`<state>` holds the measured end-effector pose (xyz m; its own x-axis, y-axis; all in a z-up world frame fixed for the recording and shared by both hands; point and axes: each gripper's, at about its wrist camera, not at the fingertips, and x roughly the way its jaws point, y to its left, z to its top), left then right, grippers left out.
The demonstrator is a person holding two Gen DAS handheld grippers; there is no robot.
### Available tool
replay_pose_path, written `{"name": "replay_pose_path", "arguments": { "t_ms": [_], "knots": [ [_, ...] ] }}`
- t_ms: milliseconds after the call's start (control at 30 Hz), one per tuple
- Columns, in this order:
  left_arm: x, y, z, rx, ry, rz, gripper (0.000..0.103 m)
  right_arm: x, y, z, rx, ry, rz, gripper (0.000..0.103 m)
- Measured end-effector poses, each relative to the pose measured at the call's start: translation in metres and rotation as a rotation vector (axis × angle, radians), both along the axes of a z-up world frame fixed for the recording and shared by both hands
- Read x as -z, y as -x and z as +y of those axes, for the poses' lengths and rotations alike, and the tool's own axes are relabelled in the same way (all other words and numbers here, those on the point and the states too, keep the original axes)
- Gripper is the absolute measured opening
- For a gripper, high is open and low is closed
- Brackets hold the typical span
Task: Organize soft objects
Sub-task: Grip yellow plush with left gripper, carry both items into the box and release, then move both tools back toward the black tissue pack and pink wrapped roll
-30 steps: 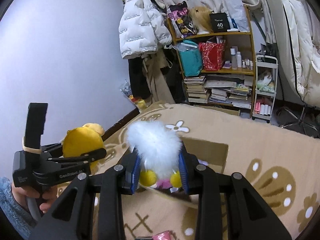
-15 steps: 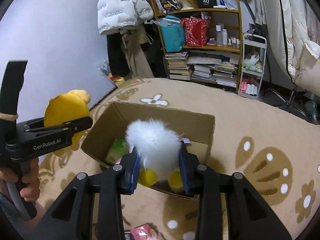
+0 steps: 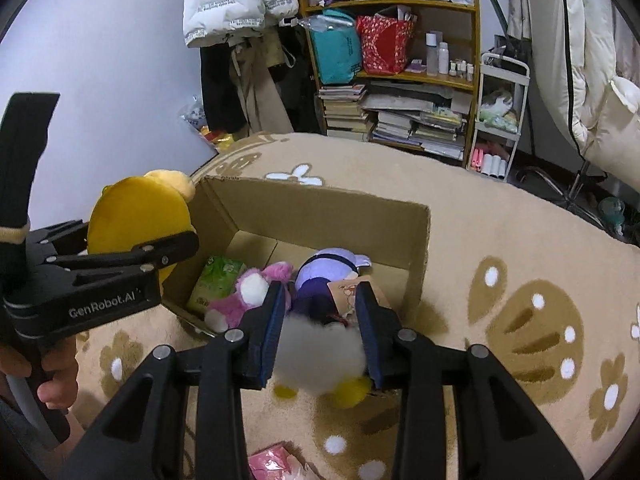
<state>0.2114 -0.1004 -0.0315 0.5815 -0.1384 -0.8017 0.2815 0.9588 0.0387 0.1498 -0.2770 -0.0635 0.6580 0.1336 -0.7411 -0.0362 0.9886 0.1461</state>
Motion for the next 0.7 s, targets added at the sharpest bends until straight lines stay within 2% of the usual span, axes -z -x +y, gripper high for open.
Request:
{"name": "replay_pose_path", "arguments": {
  "t_ms": [67, 233, 300, 400, 500, 600, 700],
  "knots": [
    [-0.002, -0.001, 0.003, -0.007, -0.008, -0.007, 0.084, 0.002, -0.002, 0.001, -0.001, 0.003, 0.010, 0.041],
    [-0.006, -0.004, 0.009, -0.012, -0.024, 0.011, 0.091, 0.002, 0.001, -0.001, -0.007, 0.009, 0.012, 0.066],
    [-0.009, -0.002, 0.013, -0.023, -0.028, 0.002, 0.096, 0.002, 0.001, -0.001, -0.002, 0.011, 0.017, 0.072],
    [-0.013, 0.004, 0.018, -0.022, -0.015, 0.000, 0.096, 0.000, 0.001, -0.006, 0.011, 0.004, 0.021, 0.081],
    [-0.019, 0.016, 0.021, -0.016, -0.008, 0.002, 0.096, -0.004, 0.005, -0.011, 0.021, -0.014, 0.015, 0.084],
    [-0.021, 0.030, 0.023, -0.023, -0.019, -0.006, 0.099, -0.008, 0.010, -0.013, 0.026, 0.005, 0.012, 0.090],
    [-0.022, 0.045, 0.027, -0.044, -0.013, -0.001, 0.101, -0.011, 0.018, -0.015, 0.022, 0.016, 0.003, 0.091]
  ]
}}
